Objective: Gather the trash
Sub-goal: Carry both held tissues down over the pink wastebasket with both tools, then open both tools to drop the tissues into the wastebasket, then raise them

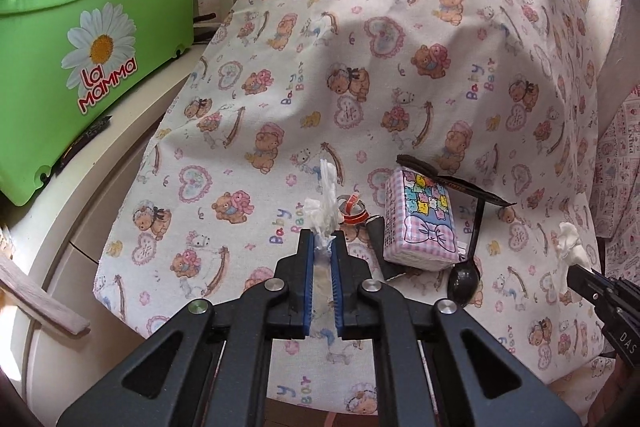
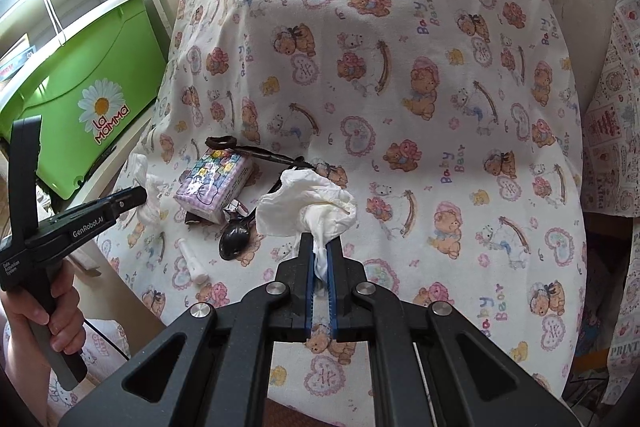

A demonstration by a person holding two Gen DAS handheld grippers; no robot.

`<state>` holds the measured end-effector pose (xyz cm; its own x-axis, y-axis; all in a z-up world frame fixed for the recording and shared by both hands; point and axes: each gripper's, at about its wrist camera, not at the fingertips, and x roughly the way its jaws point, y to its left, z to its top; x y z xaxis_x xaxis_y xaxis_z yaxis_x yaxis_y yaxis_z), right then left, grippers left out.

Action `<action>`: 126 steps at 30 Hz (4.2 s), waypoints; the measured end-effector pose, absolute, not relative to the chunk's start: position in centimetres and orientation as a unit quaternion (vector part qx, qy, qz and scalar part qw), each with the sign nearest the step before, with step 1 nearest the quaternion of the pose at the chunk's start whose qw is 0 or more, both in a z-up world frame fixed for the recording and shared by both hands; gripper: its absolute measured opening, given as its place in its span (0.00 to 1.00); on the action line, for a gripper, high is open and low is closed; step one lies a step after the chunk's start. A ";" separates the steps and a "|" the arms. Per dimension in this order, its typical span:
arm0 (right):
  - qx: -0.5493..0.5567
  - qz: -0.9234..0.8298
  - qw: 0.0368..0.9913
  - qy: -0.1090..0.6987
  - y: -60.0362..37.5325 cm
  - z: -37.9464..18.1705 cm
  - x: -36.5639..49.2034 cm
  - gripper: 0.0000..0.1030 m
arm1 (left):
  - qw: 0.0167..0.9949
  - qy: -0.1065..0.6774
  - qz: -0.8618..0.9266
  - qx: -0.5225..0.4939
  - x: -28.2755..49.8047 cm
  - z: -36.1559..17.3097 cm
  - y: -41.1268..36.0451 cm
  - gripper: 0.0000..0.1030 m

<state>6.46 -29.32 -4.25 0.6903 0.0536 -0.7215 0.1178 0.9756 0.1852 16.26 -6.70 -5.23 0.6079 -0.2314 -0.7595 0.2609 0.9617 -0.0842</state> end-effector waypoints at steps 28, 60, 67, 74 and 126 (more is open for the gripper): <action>0.121 -0.037 0.906 0.403 -30.0 -5.0 4.7 0.06 | 0.839 0.483 -0.221 -0.119 15.9 -4.3 -1.6 0.07; 0.069 0.066 0.879 0.468 -20.1 -8.4 -5.1 0.06 | 0.850 0.470 -0.237 0.027 1.1 -7.6 -7.1 0.08; 0.084 0.051 0.864 0.494 -20.7 -10.2 -4.4 0.06 | 0.826 0.514 -0.230 0.035 1.3 -10.7 -8.0 0.08; 0.070 0.051 0.842 0.532 -20.4 -12.7 -4.4 0.07 | 0.800 0.555 -0.222 0.049 2.1 -14.1 -8.4 0.08; 0.102 -0.056 0.898 0.425 -20.8 -8.4 -3.4 0.65 | 0.887 0.442 -0.123 0.053 5.0 -7.2 -5.1 0.52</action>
<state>-3.43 -20.85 -8.45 0.6317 -0.0139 -0.7751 0.1869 0.9731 0.1350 5.02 -5.08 -7.20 0.5796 -0.1720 -0.7966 0.2648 0.9642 -0.0155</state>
